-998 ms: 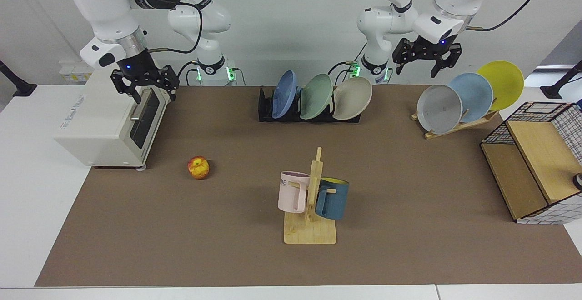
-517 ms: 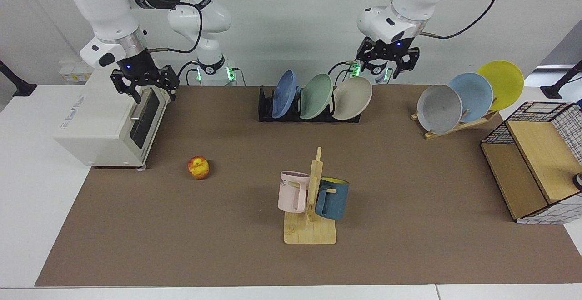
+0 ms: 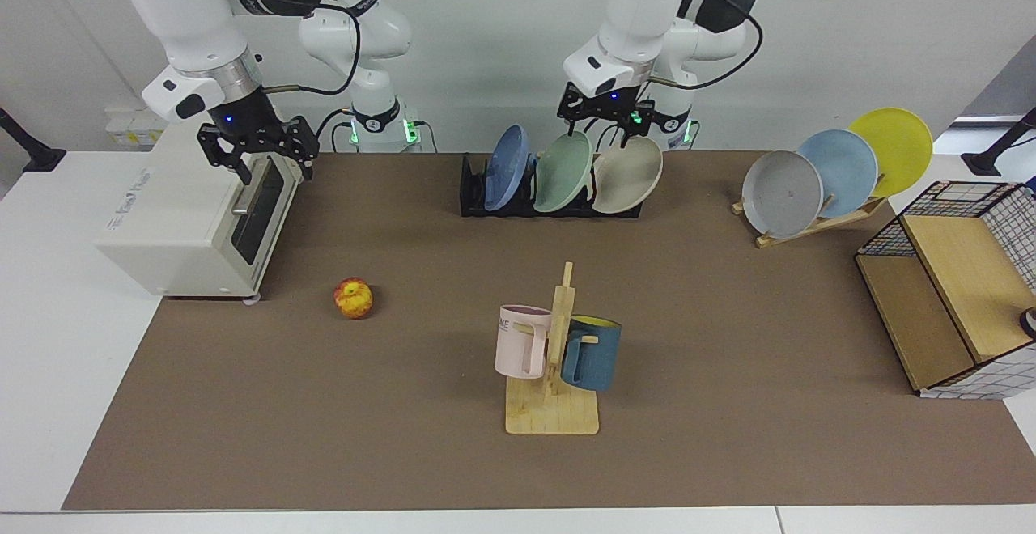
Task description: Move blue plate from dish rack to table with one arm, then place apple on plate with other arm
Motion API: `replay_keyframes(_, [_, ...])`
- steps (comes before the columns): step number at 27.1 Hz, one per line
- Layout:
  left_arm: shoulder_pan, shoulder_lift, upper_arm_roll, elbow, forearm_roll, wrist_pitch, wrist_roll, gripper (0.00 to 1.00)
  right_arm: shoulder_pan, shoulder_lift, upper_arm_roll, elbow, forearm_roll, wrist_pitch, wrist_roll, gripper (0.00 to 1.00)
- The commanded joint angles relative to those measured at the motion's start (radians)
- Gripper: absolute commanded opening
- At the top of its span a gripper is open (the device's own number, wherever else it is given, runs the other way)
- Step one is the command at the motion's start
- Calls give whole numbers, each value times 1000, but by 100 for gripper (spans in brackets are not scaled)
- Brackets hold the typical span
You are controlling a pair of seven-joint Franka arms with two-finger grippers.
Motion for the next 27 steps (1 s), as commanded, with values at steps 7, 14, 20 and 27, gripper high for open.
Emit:
replay_keyframes(7, [12, -93, -141, -196, -114, 178, -64, 100, 0, -13, 0, -9, 14, -3, 17, 100])
replay_keyframes(14, [14, -90, -176, -227, -159, 227, -77, 100, -1, -12, 0, -10, 14, 4, 18, 100])
replay_keyframes(20, [14, -64, -245, -294, -159, 336, -121, 100, 0, -12, 0, -9, 14, 4, 18, 100])
replay_keyframes(27, [14, -29, -284, -326, -159, 402, -138, 99, -1, -12, 0, -9, 14, 4, 18, 100])
